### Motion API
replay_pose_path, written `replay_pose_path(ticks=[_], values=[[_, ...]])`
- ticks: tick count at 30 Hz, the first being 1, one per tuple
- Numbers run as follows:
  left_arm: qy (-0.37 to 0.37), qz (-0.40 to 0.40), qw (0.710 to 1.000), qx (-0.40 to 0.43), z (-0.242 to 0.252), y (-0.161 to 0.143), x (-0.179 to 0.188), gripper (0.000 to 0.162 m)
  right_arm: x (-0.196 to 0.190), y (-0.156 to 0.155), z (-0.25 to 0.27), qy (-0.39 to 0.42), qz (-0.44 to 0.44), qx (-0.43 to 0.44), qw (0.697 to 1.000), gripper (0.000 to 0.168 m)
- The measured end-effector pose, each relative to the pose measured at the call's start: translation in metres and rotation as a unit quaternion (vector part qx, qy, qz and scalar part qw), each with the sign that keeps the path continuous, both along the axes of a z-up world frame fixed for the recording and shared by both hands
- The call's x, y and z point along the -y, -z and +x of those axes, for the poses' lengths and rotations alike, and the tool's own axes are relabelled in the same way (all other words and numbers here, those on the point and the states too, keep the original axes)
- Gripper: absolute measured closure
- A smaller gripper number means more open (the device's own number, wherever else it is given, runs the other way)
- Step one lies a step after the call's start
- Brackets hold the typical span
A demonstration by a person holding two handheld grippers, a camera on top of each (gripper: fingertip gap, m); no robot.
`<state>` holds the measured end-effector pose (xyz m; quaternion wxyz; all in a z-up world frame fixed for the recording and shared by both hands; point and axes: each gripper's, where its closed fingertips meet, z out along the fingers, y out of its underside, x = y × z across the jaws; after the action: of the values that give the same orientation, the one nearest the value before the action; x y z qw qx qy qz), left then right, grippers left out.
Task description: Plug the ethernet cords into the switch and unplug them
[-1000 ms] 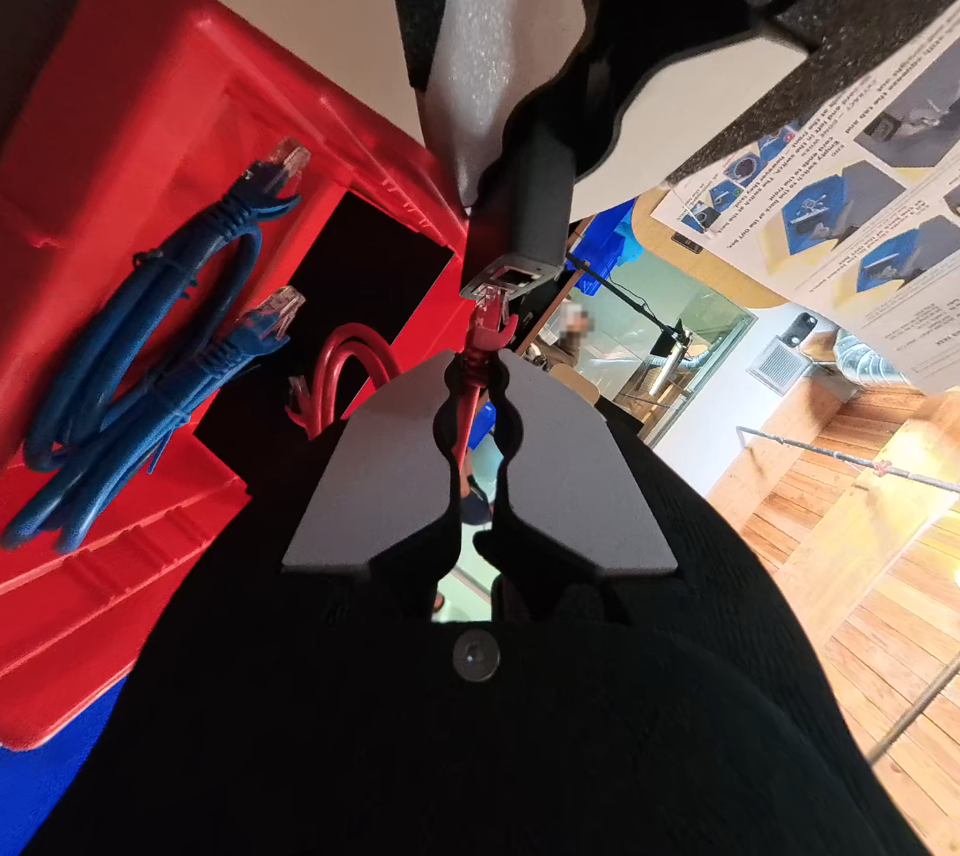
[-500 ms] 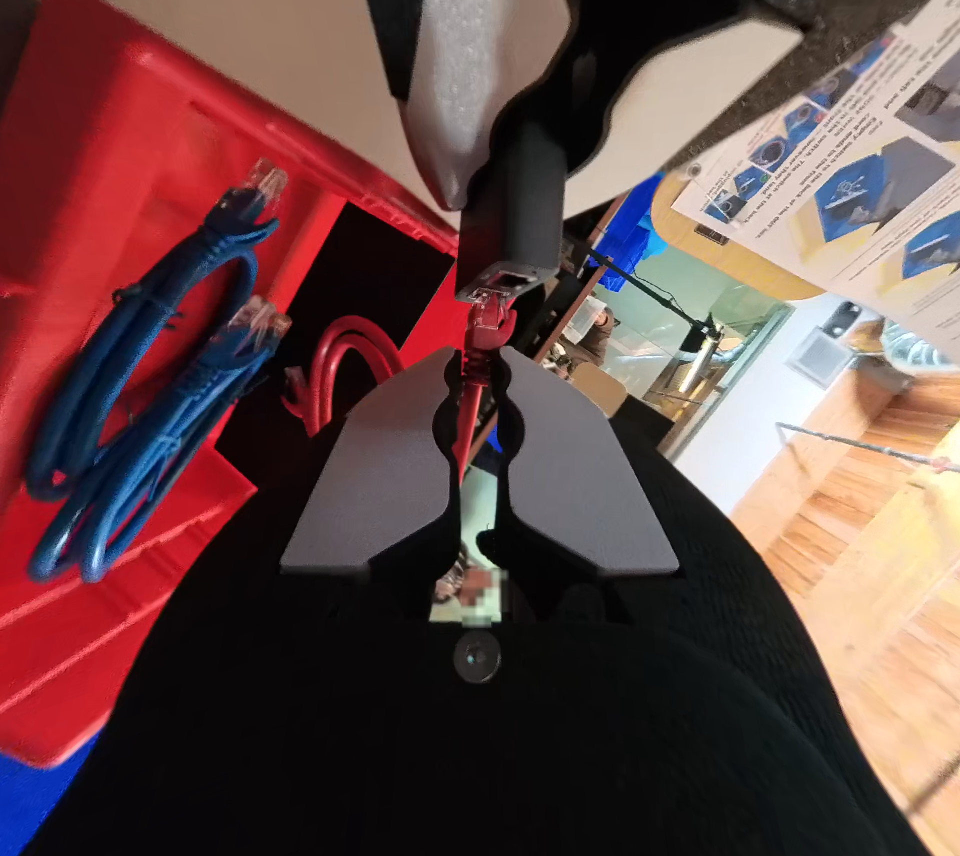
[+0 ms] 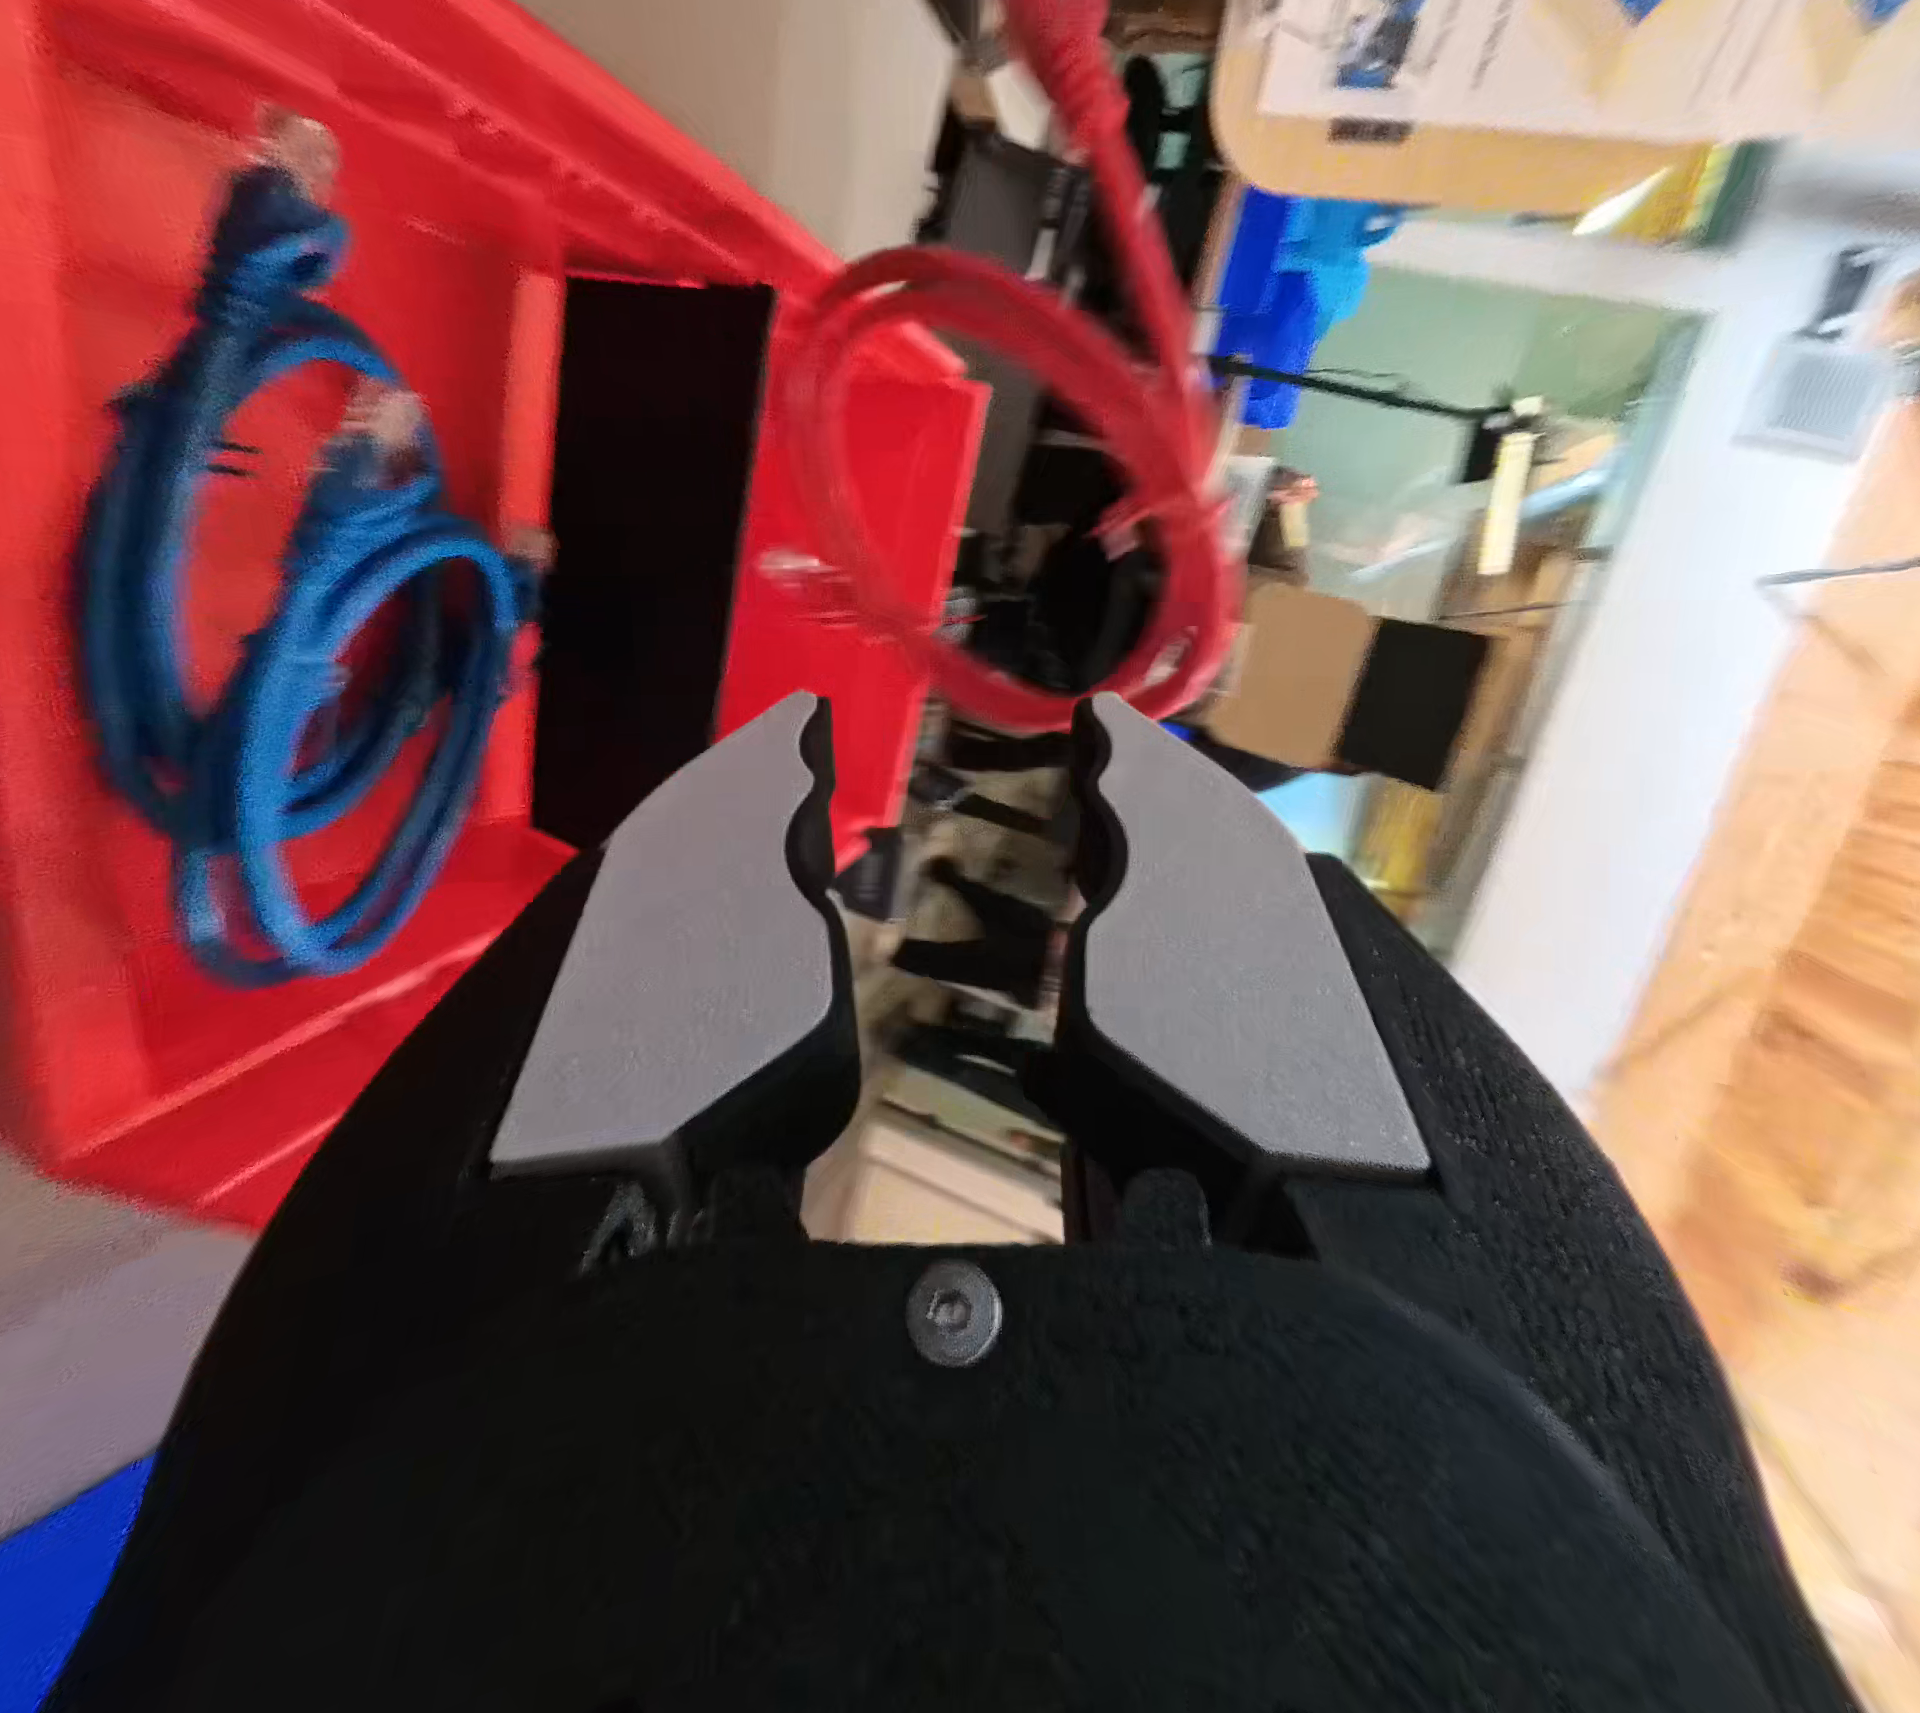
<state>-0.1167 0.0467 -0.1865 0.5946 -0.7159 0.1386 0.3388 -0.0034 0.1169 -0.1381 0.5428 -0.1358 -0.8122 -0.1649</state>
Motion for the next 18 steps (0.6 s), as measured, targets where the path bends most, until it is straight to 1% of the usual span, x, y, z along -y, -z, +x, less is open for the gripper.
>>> replay_pose_path(ticks=[2, 3, 5, 7, 9, 11, 15, 17, 18], values=[[-0.007, 0.029, 0.999, 0.026, -0.007, -0.005, 0.003, 0.141, 0.002, 0.018, 0.016, 0.014, -0.096, 0.040, 0.994, 0.127], [-0.009, 0.042, 0.998, 0.035, -0.010, -0.007, 0.004, 0.141, 0.006, 0.030, 0.022, 0.017, -0.150, 0.062, 0.987, 0.128], [-0.015, 0.064, 0.997, 0.040, -0.015, -0.010, 0.007, 0.141, 0.015, 0.052, 0.030, 0.018, -0.240, 0.101, 0.965, 0.131], [-0.020, 0.074, 0.996, 0.038, -0.018, -0.012, 0.008, 0.141, 0.021, 0.075, 0.034, 0.030, -0.307, 0.142, 0.941, 0.132], [-0.019, 0.074, 0.996, 0.037, -0.018, -0.010, 0.007, 0.141, 0.020, 0.092, 0.033, 0.045, -0.352, 0.166, 0.920, 0.134], [-0.017, 0.068, 0.997, 0.035, -0.018, -0.007, 0.005, 0.141, 0.022, 0.104, 0.031, 0.054, -0.391, 0.180, 0.901, 0.137], [-0.016, 0.054, 0.998, 0.018, -0.015, -0.003, 0.002, 0.141, 0.029, 0.111, 0.021, 0.070, -0.470, 0.174, 0.863, 0.144], [-0.013, 0.051, 0.999, 0.012, -0.013, -0.002, 0.001, 0.141, 0.028, 0.114, 0.019, 0.080, -0.477, 0.178, 0.857, 0.145], [-0.012, 0.050, 0.999, 0.011, -0.012, -0.002, 0.001, 0.141, 0.026, 0.116, 0.018, 0.086, -0.468, 0.177, 0.861, 0.146]])
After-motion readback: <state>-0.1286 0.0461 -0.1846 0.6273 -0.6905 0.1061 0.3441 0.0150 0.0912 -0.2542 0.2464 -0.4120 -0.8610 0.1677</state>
